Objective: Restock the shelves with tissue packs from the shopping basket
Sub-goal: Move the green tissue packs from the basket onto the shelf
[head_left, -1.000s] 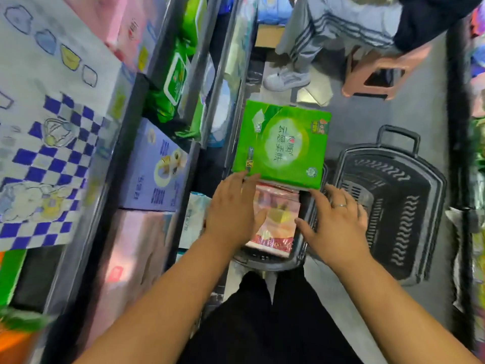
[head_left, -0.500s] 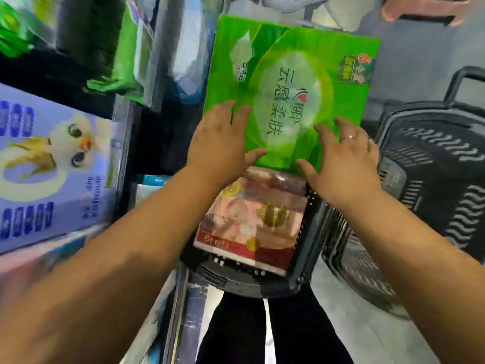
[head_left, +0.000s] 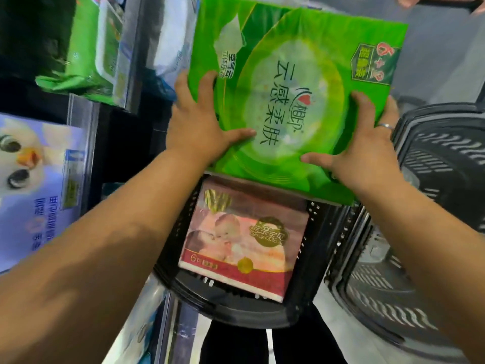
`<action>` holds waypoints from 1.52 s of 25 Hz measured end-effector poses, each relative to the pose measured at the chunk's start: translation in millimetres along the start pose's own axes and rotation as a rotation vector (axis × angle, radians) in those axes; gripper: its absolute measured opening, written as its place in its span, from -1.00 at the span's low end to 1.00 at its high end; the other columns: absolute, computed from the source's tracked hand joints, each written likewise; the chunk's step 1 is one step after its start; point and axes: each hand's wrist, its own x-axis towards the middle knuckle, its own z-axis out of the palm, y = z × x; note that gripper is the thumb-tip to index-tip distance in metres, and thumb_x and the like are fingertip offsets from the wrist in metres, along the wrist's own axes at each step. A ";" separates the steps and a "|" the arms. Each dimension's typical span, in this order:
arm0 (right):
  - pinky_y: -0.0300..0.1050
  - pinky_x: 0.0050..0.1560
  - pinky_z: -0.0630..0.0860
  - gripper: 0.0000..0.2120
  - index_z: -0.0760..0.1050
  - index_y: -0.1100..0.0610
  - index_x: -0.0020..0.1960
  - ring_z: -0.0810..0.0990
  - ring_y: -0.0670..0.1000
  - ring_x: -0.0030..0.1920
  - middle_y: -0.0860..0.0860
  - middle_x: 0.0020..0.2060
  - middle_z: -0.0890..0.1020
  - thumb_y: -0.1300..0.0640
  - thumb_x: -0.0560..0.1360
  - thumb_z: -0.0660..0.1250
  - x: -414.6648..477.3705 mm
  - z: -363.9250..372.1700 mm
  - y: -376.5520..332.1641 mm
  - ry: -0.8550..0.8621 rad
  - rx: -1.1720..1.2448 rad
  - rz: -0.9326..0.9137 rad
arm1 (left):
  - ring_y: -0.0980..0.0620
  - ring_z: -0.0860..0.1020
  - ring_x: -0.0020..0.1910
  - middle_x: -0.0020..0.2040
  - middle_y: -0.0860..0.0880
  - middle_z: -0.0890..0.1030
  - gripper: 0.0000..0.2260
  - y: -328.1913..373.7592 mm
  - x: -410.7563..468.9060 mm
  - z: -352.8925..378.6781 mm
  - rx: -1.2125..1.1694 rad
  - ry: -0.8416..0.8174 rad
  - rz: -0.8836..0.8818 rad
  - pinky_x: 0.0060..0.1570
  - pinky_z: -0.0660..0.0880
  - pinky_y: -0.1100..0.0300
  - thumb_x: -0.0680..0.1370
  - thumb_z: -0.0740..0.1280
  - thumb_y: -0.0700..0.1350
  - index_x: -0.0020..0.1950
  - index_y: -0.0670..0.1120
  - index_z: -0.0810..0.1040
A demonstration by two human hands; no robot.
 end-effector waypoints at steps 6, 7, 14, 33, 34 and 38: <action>0.07 0.41 0.28 0.23 0.02 -0.07 0.54 0.28 0.23 0.42 0.18 0.50 0.02 -0.23 0.04 0.62 -1.6 7.5 -3.6 0.041 0.104 0.055 | -0.35 0.36 0.30 0.46 -0.24 0.11 0.08 9.0 1.4 -6.2 -0.091 -0.084 -0.070 0.28 0.36 -0.14 0.18 0.52 0.34 0.54 0.13 0.02; 0.07 0.41 0.27 0.24 0.01 -0.06 0.55 0.26 0.23 0.43 0.18 0.50 0.01 -0.22 0.05 0.62 -5.8 7.5 -4.1 0.049 0.109 0.067 | -0.34 0.35 0.31 0.46 -0.24 0.11 0.07 8.1 -2.0 -5.8 -0.094 -0.081 -0.066 0.28 0.36 -0.14 0.18 0.52 0.34 0.54 0.13 0.02; -0.01 0.37 0.27 0.31 -0.15 0.04 0.58 0.26 0.09 0.44 0.08 0.49 0.16 -0.13 0.12 0.64 -49.4 19.1 -0.7 0.157 0.284 0.193 | -0.23 0.35 0.28 0.38 -0.15 0.20 0.20 -21.2 -45.7 -0.7 -0.246 -0.012 -0.111 0.29 0.36 -0.10 0.14 0.54 0.33 0.58 0.04 -0.09; -0.26 0.19 0.35 0.03 0.08 0.09 0.47 0.40 -0.12 0.23 -0.11 0.24 0.39 0.18 0.20 0.64 -166.9 -13.1 -30.6 0.130 0.644 0.208 | 0.03 0.40 0.29 0.37 -0.02 0.40 -0.04 -64.6 -127.9 -67.3 -0.674 -0.079 -0.087 0.24 0.37 0.13 0.25 0.62 0.03 0.48 -0.01 0.11; -0.31 0.16 0.33 0.02 0.08 0.09 0.47 0.40 -0.12 0.22 -0.10 0.24 0.39 0.19 0.21 0.64 -186.0 -29.9 -41.4 0.126 0.641 0.202 | 0.03 0.40 0.30 0.37 -0.02 0.40 -0.03 -63.7 -147.7 -87.3 -0.689 -0.061 -0.096 0.25 0.37 0.12 0.25 0.62 0.04 0.49 -0.01 0.11; -0.25 0.23 0.33 0.01 0.10 0.12 0.46 0.39 -0.08 0.25 -0.06 0.27 0.39 0.17 0.20 0.64 -247.8 -91.5 -74.1 0.098 0.616 0.163 | 0.06 0.38 0.31 0.39 -0.02 0.37 -0.01 -56.8 -224.0 -150.5 -0.770 0.010 -0.136 0.27 0.32 0.21 0.24 0.63 -0.01 0.50 -0.06 0.09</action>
